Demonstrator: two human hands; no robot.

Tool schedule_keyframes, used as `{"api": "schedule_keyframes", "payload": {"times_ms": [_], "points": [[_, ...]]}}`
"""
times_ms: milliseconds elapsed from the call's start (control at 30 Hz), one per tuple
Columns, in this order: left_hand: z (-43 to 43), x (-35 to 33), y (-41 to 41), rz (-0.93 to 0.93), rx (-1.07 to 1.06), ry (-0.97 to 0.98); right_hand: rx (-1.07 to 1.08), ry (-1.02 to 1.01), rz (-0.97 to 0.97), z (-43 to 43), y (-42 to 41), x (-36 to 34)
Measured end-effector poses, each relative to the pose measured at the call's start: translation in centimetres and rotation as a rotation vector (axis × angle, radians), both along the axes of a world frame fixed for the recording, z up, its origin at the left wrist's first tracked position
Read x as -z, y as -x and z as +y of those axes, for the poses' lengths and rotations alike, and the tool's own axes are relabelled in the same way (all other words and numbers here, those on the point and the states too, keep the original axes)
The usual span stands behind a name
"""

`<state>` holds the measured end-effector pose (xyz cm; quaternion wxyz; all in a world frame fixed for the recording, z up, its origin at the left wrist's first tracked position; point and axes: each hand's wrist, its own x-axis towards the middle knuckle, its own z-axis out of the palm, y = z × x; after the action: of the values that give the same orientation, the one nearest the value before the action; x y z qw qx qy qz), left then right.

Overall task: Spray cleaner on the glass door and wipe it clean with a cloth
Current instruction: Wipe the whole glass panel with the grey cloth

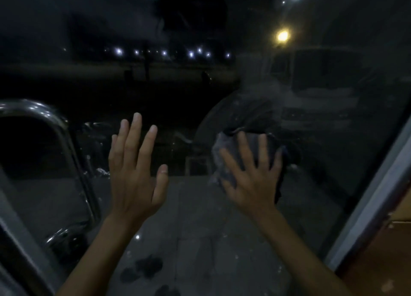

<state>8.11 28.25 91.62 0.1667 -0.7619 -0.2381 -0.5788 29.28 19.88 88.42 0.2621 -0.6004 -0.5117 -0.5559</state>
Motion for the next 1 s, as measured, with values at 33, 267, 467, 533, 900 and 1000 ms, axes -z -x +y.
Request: {"api": "schedule_keyframes", "payload": {"times_ms": [33,267,467,533,900,1000], "points": [[0.2,0.0,0.6,-0.007,-0.002,0.0,0.024,-0.054,0.084,0.0,-0.1,-1.0],[1.5,-0.3,3.0,-0.028,0.003,0.017,-0.017,-0.169,0.305,4.6,8.0,-6.3],[1.8,0.6,4.7,-0.037,0.035,0.018,-0.022,0.057,-0.063,2.7,5.0,-1.2],[1.9,0.7,5.5,-0.045,0.021,0.027,0.008,-0.019,0.051,2.0,4.2,-3.2],[1.9,0.6,9.3,-0.027,-0.018,0.016,-0.095,0.06,-0.058,6.2,11.3,-1.6],[2.1,0.8,10.8,-0.018,-0.037,0.022,-0.038,0.052,-0.053,4.5,9.0,-1.9]]}}
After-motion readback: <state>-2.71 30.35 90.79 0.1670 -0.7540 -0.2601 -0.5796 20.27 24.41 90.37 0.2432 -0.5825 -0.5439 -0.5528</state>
